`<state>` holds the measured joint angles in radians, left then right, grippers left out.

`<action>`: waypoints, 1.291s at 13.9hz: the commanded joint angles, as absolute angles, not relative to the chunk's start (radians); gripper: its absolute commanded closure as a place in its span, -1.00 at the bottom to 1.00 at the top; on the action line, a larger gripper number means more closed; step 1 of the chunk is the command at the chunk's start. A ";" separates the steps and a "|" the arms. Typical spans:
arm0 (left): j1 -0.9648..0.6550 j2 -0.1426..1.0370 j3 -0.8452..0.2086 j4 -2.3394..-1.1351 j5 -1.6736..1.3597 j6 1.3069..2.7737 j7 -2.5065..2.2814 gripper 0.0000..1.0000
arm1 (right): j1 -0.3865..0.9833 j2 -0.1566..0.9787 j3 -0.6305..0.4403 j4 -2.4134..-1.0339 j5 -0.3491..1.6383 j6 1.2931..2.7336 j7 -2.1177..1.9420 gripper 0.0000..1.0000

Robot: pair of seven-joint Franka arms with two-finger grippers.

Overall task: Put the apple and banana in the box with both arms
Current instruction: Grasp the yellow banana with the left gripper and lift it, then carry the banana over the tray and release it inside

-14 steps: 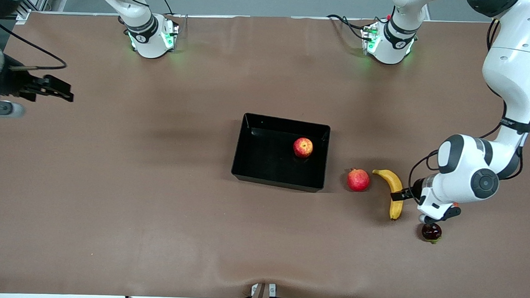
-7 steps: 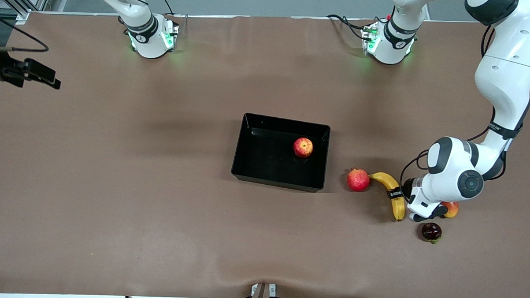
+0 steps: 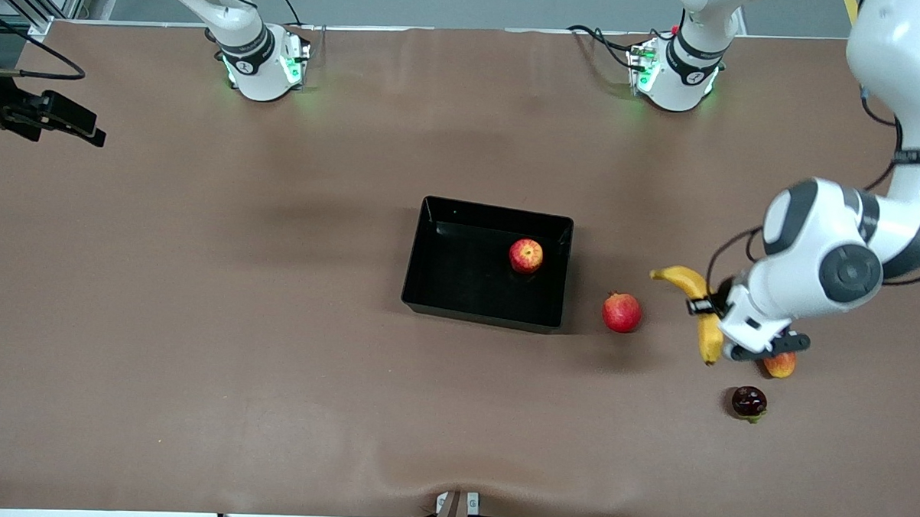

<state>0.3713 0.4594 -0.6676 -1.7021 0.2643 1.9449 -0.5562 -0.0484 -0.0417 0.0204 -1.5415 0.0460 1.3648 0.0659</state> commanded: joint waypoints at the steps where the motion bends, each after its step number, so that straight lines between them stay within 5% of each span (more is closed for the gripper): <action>1: 0.338 0.465 -0.771 -1.733 0.256 1.947 -0.755 1.00 | -0.025 -0.055 0.008 -1.549 0.044 1.365 0.083 -1.00; 8: -0.022 0.618 -0.752 -1.634 0.268 2.054 -0.998 1.00 | -0.025 -0.057 0.002 -1.549 0.037 1.355 0.075 -1.00; 18: -0.397 0.830 -0.483 -1.508 0.322 2.258 -1.114 1.00 | -0.026 -0.055 0.000 -1.549 0.026 1.325 0.064 -1.00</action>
<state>-0.3549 0.7838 -0.5223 -1.5425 0.2979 2.2170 -1.0999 -0.0311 -0.0417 0.0126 -1.5415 0.0374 1.3342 0.0668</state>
